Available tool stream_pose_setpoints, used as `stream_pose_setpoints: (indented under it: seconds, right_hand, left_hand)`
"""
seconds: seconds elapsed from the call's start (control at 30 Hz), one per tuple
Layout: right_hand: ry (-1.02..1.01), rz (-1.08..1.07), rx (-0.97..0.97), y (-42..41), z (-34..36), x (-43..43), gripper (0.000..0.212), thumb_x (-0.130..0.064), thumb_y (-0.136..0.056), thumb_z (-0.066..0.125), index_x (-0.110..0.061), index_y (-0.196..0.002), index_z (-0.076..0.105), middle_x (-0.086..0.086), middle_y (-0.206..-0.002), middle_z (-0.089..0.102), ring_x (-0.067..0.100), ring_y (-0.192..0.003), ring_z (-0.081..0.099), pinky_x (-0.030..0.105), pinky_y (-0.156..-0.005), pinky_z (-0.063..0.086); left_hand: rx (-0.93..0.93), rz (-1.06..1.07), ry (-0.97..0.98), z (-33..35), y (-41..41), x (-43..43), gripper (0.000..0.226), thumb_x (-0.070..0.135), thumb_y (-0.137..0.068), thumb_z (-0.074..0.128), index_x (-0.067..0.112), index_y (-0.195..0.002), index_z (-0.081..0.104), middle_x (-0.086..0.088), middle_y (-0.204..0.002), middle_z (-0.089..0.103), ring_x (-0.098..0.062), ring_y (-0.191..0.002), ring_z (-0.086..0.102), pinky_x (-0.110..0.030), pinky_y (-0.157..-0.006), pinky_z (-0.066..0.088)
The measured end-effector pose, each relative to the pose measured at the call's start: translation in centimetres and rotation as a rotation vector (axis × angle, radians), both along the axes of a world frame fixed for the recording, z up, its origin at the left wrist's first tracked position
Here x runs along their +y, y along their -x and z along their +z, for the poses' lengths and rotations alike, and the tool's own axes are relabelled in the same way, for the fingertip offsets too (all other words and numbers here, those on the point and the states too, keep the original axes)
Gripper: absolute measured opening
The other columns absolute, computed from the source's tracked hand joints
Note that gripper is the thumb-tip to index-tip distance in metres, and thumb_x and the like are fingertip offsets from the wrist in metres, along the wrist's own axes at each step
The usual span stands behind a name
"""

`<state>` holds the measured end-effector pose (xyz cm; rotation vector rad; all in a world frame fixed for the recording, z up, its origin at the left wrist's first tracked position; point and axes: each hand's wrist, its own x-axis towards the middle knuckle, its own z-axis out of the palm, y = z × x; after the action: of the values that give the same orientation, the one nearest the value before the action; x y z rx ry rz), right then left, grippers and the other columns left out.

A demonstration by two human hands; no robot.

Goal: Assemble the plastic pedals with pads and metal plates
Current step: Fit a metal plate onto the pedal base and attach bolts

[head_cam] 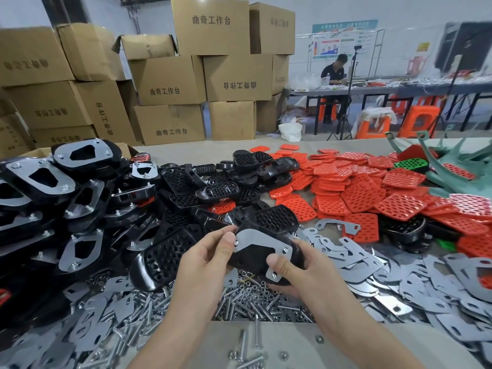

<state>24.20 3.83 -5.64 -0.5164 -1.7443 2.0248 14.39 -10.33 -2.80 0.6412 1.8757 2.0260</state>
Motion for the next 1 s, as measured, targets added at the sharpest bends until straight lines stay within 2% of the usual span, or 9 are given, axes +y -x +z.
stream_pose_setpoints:
  seconds: [0.17,0.27,0.37,0.53,0.63,0.73,0.8,0.9,1.0]
  right_hand:
    - [-0.026,-0.056,-0.032,-0.1,0.1,-0.1,0.025,-0.031,-0.085,0.081,-0.022,-0.106,0.07,0.0,-0.103,0.079,0.022,-0.098,0.076,0.051,-0.095,0.058]
    - [-0.099,-0.063,-0.04,-0.3,0.5,-0.4,0.013,-0.036,-0.085,0.08,-0.036,-0.095,0.071,-0.007,-0.093,0.077,0.017,-0.093,0.074,0.053,-0.09,0.057]
    - [-0.135,-0.084,-0.005,-0.6,1.0,-0.7,0.014,-0.037,-0.085,0.079,-0.041,-0.085,0.066,-0.012,-0.079,0.071,0.008,-0.076,0.064,0.038,-0.076,0.051]
    - [-0.153,-0.091,0.036,-0.6,1.5,-1.0,0.02,-0.028,-0.09,0.077,-0.038,-0.081,0.062,-0.006,-0.079,0.071,0.008,-0.07,0.06,0.031,-0.068,0.044]
    - [-0.187,-0.069,0.017,-0.8,1.9,-0.9,0.02,-0.042,-0.084,0.083,-0.041,-0.085,0.063,-0.002,-0.084,0.074,0.016,-0.08,0.069,0.039,-0.076,0.051]
    - [-0.136,0.04,-0.069,-0.9,1.8,-0.2,0.04,-0.057,-0.06,0.085,-0.037,-0.088,0.064,0.004,-0.089,0.075,0.028,-0.077,0.074,0.047,-0.073,0.059]
    - [-0.033,0.143,-0.042,-0.8,1.6,0.0,0.042,-0.043,-0.06,0.089,-0.031,-0.094,0.066,0.004,-0.094,0.076,0.026,-0.074,0.075,0.034,-0.066,0.058]
    - [0.216,0.156,0.067,-0.4,1.4,0.8,0.054,-0.009,-0.069,0.084,-0.024,-0.118,0.068,0.009,-0.111,0.077,0.028,-0.086,0.075,0.034,-0.07,0.061]
    - [0.168,0.248,0.1,-0.6,1.5,0.9,0.058,-0.005,-0.074,0.077,-0.035,-0.123,0.07,0.007,-0.119,0.075,0.025,-0.095,0.075,0.032,-0.073,0.06]
  left_hand:
    - [0.068,0.061,0.04,0.1,-0.1,0.3,0.018,0.027,-0.1,0.056,0.035,-0.106,0.071,0.014,-0.097,0.076,-0.004,-0.094,0.072,-0.023,-0.084,0.053]
    - [0.07,0.097,0.049,0.1,-0.2,0.5,0.017,0.023,-0.101,0.054,0.033,-0.103,0.068,0.012,-0.095,0.076,-0.001,-0.089,0.07,-0.013,-0.074,0.05]
    - [0.066,0.107,0.054,0.5,-0.3,0.7,0.014,0.021,-0.102,0.054,0.029,-0.1,0.065,0.001,-0.096,0.073,-0.005,-0.086,0.068,-0.014,-0.073,0.047]
    - [0.099,0.112,0.069,0.9,-0.2,1.0,0.018,0.019,-0.104,0.051,0.026,-0.092,0.063,0.001,-0.089,0.068,-0.005,-0.08,0.061,-0.02,-0.074,0.044]
    - [0.076,0.126,0.075,1.0,0.1,1.1,0.016,0.021,-0.103,0.053,0.025,-0.092,0.064,0.006,-0.08,0.064,-0.004,-0.076,0.059,-0.019,-0.073,0.046]
    - [-0.076,0.055,0.097,1.3,0.6,1.3,0.016,0.024,-0.103,0.055,0.021,-0.093,0.068,0.002,-0.076,0.064,-0.017,-0.077,0.062,-0.037,-0.083,0.055]
    - [-0.072,-0.051,0.158,2.4,1.7,1.5,0.015,0.025,-0.101,0.058,0.019,-0.093,0.069,0.001,-0.074,0.066,-0.019,-0.074,0.064,-0.039,-0.081,0.056]
    - [-0.047,-0.215,0.218,4.1,3.2,2.3,0.01,0.027,-0.097,0.065,0.019,-0.1,0.07,-0.003,-0.084,0.072,-0.022,-0.08,0.068,-0.046,-0.087,0.056]
    - [0.009,-0.246,0.269,3.8,3.7,3.1,0.012,0.032,-0.094,0.068,0.021,-0.1,0.07,0.0,-0.088,0.071,-0.014,-0.078,0.065,-0.029,-0.065,0.056]
